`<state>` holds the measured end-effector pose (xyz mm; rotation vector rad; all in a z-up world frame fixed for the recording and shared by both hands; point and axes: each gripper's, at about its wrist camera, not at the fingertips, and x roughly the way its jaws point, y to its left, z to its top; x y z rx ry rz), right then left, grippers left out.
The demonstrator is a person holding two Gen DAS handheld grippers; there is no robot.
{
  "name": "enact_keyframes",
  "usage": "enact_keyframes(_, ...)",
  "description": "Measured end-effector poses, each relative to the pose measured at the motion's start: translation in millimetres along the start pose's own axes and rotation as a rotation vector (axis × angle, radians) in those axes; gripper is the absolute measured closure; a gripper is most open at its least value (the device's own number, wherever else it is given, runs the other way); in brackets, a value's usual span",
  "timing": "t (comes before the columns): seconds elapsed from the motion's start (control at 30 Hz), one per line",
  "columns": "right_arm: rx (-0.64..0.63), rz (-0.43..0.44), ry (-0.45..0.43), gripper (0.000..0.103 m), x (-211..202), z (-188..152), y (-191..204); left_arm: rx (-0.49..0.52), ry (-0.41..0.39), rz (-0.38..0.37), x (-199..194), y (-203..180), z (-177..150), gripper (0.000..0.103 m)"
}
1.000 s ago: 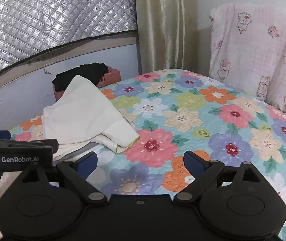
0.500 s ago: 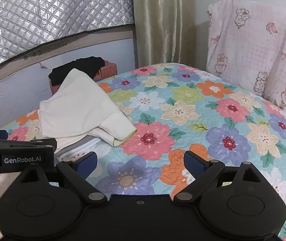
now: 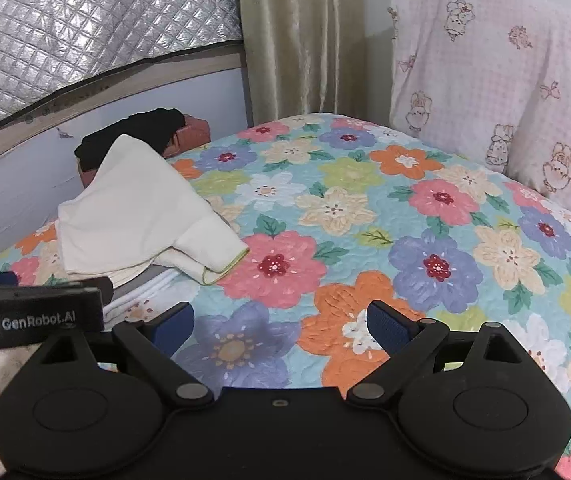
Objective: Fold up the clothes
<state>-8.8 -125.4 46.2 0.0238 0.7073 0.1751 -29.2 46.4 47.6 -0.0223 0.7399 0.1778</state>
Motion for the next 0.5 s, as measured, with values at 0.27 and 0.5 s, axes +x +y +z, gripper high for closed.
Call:
enact_keyframes(0.27,0.02,-0.003,0.007,0.007,0.9,-0.7,-5.2,0.013,0.02,-0.002,2.8,-4.2,-2.7,0.0)
enact_keyframes(0.5,0.016,0.001,0.002,0.007,-2.0,-1.9,-6.6,0.0,0.022,0.005,1.8,-2.6,-2.4,0.0)
